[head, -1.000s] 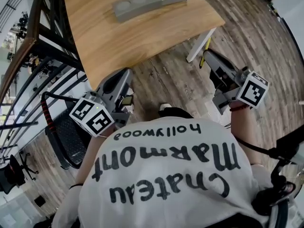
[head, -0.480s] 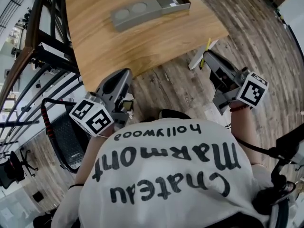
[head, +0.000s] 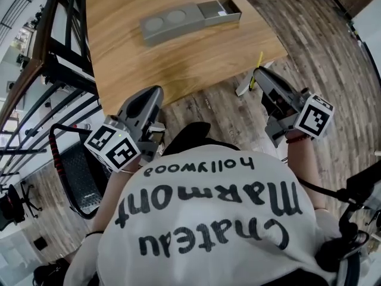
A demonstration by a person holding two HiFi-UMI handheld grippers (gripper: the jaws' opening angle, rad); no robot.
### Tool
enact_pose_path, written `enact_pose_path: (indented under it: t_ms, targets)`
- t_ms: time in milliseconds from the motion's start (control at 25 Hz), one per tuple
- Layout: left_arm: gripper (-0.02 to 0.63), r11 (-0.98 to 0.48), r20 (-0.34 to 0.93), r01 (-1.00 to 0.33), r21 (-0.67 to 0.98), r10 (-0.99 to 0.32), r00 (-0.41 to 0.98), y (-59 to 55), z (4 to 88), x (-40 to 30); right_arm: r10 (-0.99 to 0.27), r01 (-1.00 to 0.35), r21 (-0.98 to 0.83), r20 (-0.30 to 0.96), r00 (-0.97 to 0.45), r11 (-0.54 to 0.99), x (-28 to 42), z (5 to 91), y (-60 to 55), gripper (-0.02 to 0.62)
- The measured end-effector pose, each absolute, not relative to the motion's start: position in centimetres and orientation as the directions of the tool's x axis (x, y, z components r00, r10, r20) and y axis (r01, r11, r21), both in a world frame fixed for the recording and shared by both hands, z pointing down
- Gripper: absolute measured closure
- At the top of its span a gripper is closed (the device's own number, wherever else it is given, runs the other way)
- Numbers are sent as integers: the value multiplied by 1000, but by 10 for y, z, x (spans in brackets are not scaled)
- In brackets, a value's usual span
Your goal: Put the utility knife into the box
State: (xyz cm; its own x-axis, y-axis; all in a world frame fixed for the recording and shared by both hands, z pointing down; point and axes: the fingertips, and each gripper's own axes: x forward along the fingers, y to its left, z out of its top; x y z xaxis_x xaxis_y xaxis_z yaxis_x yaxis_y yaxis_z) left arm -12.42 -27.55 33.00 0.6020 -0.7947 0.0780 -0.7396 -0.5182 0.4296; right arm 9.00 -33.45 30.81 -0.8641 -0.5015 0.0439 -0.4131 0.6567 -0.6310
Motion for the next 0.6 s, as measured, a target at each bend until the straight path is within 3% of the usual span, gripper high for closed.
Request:
enact_pose_path:
  t_ms: [600]
  targets:
    - [600,-548,52,-716,433,-778,626,-328,327,-110,-547,-446,-647,53,-835,618,110,318,-378,538]
